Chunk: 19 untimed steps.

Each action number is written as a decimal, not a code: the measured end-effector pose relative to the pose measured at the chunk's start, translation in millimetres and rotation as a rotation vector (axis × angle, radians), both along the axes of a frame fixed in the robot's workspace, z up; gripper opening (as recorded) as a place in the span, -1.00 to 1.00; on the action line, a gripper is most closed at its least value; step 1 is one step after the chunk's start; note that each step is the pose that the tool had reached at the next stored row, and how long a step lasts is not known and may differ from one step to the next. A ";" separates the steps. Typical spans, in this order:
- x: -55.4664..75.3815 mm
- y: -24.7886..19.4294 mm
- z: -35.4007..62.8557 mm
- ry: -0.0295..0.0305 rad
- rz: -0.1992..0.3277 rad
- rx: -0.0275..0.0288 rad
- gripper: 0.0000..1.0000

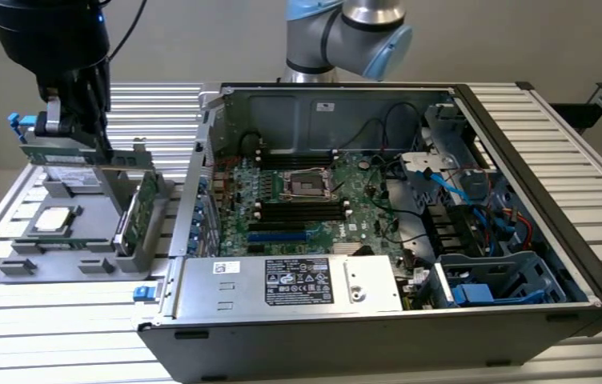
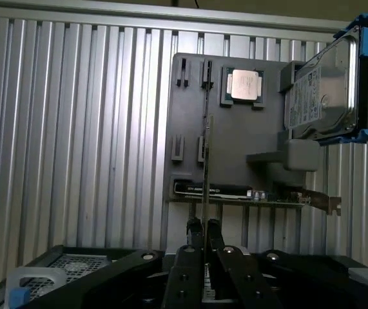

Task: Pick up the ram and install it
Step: 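Pick up the ram and move it above insertion slot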

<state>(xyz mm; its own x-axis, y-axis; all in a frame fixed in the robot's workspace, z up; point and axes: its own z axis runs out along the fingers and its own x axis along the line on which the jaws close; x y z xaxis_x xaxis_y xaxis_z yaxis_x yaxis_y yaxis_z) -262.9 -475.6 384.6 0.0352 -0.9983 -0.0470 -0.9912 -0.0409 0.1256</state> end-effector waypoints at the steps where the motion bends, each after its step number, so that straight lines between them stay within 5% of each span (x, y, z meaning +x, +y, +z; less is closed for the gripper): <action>1: 2.7 0.0 2.3 0.0000 0.000 0.0011 -0.73; 6: 15.5 -0.2 10.9 -0.0002 0.000 0.0057 -0.73; 19: 63.9 -0.2 15.2 -0.0001 0.001 0.0057 -0.73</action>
